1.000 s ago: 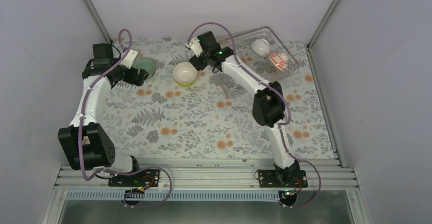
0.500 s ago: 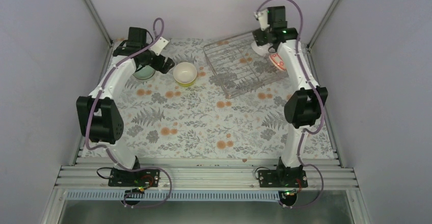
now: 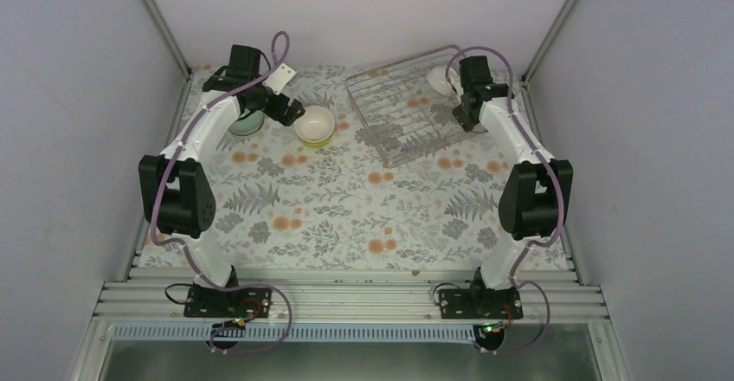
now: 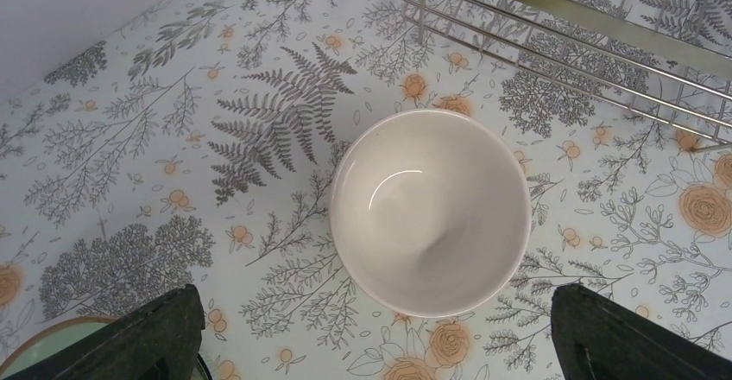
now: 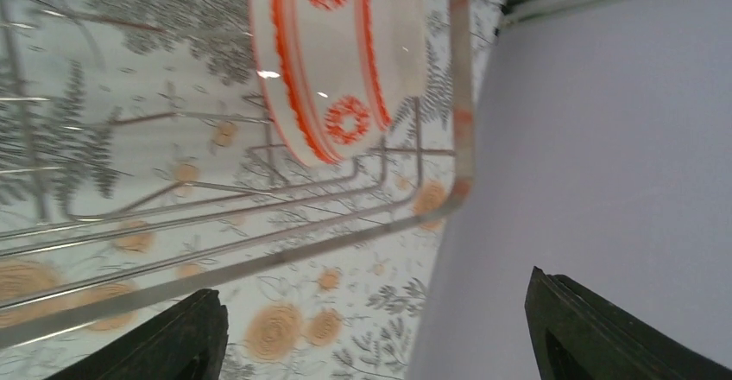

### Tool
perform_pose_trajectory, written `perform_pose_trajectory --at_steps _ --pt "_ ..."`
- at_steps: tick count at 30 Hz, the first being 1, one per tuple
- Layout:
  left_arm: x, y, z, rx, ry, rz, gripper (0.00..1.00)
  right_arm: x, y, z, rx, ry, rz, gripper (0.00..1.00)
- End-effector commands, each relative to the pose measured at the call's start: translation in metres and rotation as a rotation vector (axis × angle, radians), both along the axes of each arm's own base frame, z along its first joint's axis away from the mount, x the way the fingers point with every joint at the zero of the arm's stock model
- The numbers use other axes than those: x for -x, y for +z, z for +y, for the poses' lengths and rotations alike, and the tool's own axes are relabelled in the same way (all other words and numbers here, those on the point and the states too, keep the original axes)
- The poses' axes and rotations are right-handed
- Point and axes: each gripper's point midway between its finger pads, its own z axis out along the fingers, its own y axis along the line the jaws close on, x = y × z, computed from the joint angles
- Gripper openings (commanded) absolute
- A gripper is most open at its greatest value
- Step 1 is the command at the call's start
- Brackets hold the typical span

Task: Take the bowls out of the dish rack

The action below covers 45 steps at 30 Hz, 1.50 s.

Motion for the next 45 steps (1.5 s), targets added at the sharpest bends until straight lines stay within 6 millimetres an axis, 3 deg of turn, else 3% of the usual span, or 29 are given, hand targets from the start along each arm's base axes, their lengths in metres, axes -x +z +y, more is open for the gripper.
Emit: perform_pose_trajectory --at_steps 1,9,16,27,31,37,45 --pt "0.001 0.015 0.0 0.002 0.006 -0.033 1.0 0.001 0.012 -0.021 0.152 -0.052 -0.03 0.85" --pt "0.0 0.009 0.005 -0.02 0.025 -0.03 1.0 -0.028 -0.002 -0.018 0.166 -0.052 -0.067 0.86" --pt "0.001 0.002 0.011 -0.047 0.047 -0.033 1.0 -0.057 -0.035 -0.013 0.162 -0.037 -0.042 0.86" --pt "0.003 -0.003 0.014 -0.059 0.059 -0.026 1.0 -0.094 -0.043 -0.006 0.144 -0.034 -0.093 0.86" --pt "0.003 -0.001 0.015 -0.064 0.062 -0.031 1.0 -0.092 -0.033 -0.001 0.107 -0.025 -0.087 0.86" --pt "0.003 0.005 0.014 -0.059 0.06 -0.042 1.0 -0.072 -0.006 0.0 0.086 -0.009 -0.073 0.87" --pt "0.001 0.001 0.012 -0.051 0.056 -0.03 1.0 -0.096 0.007 0.0 0.097 -0.019 -0.157 0.87"
